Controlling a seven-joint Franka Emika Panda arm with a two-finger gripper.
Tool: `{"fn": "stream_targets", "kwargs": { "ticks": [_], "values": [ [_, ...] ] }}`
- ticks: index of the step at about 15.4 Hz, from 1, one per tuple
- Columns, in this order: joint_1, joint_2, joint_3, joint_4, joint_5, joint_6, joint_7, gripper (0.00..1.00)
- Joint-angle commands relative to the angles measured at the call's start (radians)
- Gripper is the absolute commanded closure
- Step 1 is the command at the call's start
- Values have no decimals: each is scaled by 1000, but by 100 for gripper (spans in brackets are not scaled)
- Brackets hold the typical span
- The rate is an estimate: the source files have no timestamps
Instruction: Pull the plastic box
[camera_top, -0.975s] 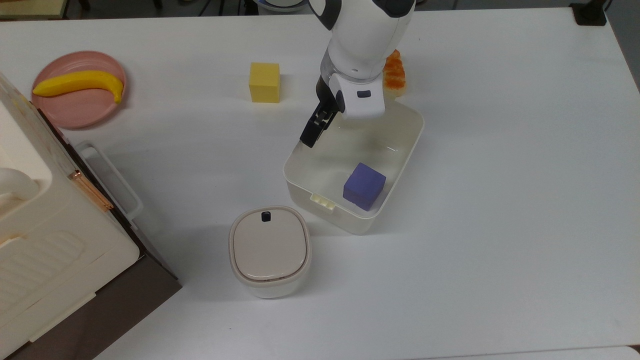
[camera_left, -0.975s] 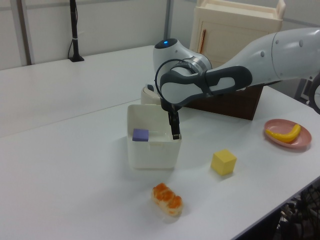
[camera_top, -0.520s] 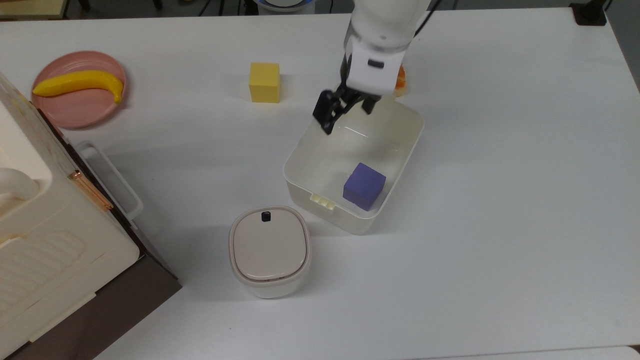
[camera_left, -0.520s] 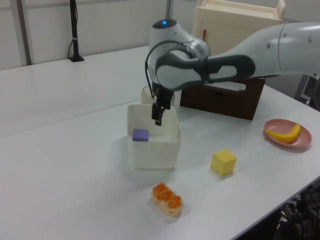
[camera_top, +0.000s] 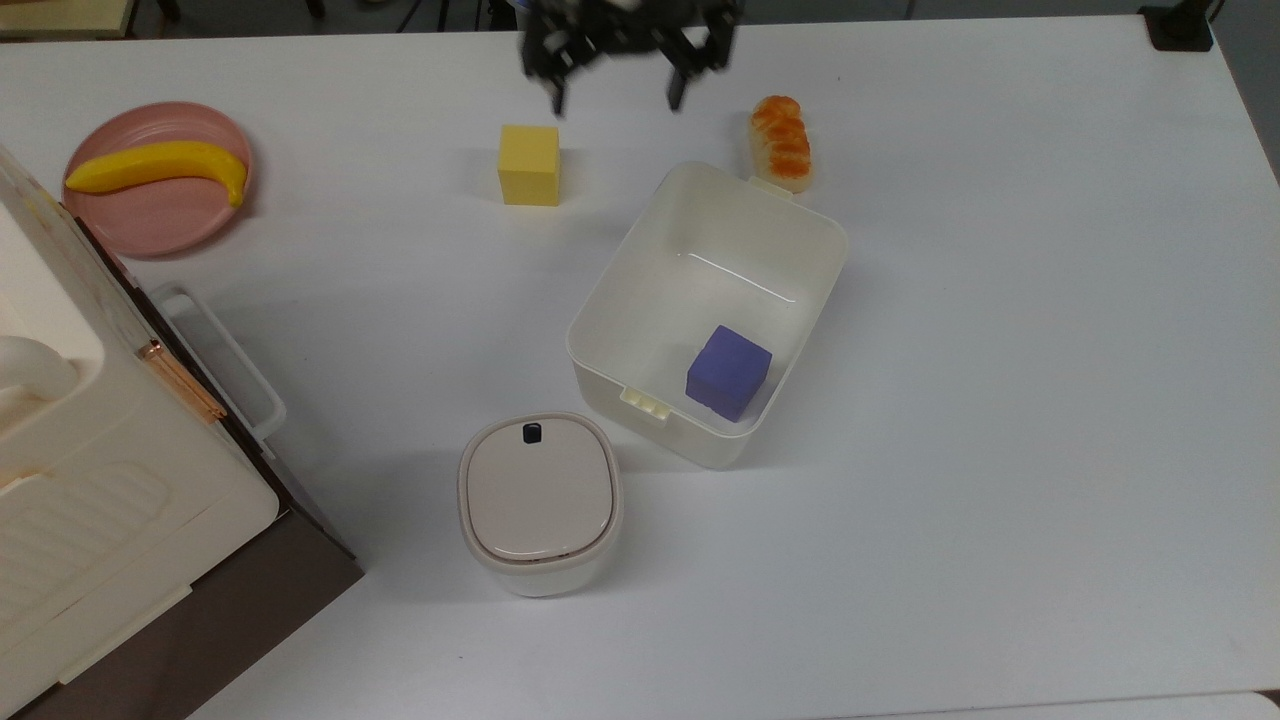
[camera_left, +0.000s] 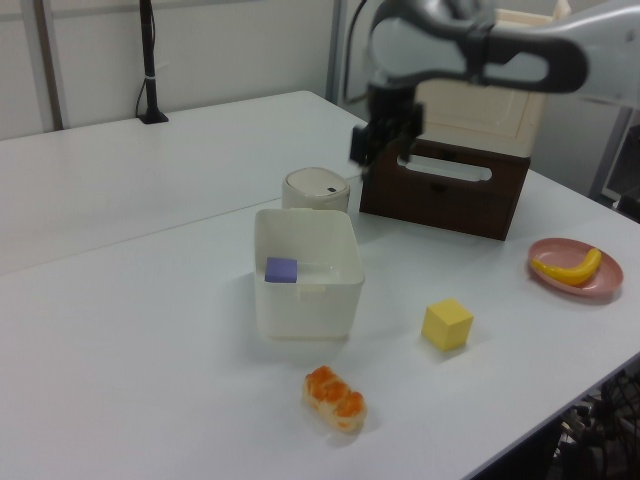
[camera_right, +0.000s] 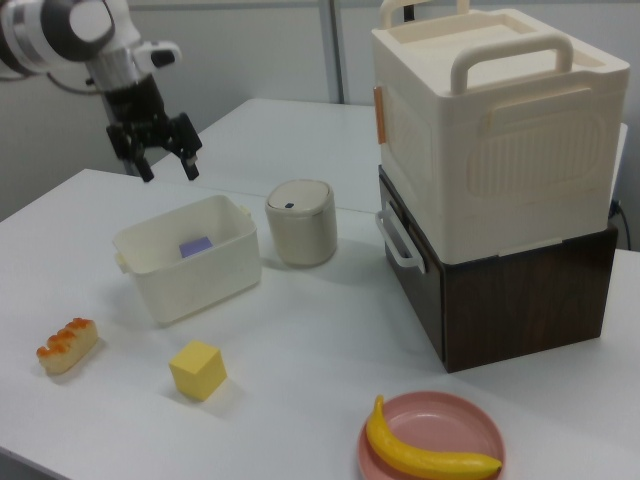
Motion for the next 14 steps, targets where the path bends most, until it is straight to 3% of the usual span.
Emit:
{"fn": "stream_targets", "kwargs": {
  "ticks": [1,3,7,14],
  "values": [
    [-42,-79,-4,-29,23,-19,210,0],
    [-44,-79,-12,-30,29,-22,217,0],
    [-33,-87,-112,-32,153,-75,122,0],
    [-38,-87,-147,-35,179,-80,69,0]
  ]
}}
